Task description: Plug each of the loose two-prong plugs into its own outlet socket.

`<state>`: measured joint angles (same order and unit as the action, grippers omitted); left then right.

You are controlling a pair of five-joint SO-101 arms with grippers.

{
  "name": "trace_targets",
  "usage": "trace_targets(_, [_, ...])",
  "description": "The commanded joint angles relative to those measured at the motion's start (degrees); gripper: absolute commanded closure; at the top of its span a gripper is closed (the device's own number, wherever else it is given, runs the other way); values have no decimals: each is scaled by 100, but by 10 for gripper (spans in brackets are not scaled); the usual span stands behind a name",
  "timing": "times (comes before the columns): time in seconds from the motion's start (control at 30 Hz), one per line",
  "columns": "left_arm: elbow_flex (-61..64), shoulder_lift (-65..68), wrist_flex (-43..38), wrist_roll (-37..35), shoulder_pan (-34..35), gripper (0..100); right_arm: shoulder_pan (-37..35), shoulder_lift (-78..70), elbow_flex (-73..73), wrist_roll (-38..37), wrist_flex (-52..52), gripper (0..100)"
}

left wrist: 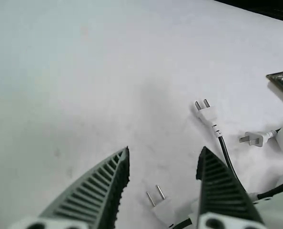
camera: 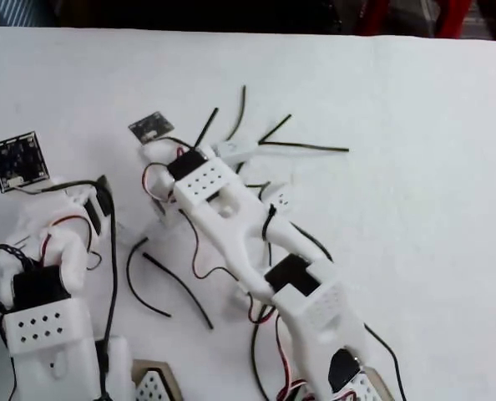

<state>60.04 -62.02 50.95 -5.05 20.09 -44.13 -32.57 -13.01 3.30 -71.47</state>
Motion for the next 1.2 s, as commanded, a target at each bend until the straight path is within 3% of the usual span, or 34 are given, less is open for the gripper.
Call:
trace_targets(0.0, [-26,-145,-105,-62,57,769,-127,-101,18,35,-66,981])
trace_targets(0.23, [-18,-145,-105,-62,57,770,145,681,-132,35,-277,981])
trace_targets(0.57, [-18,-145,-105,-62,57,770,1622,2536,-448,88,-171,981])
trace_targets(0.77, [-18,-145,-105,-62,57,770,2686,2615,-404,202,848,981])
trace_targets(0.97, [18,-145,-105,-53,57,770,3758,2079,-352,1204,2237,981])
trace_targets(1.17, [26,-145,-105,-53,57,769,4268,1033,-369,2145,3327,981])
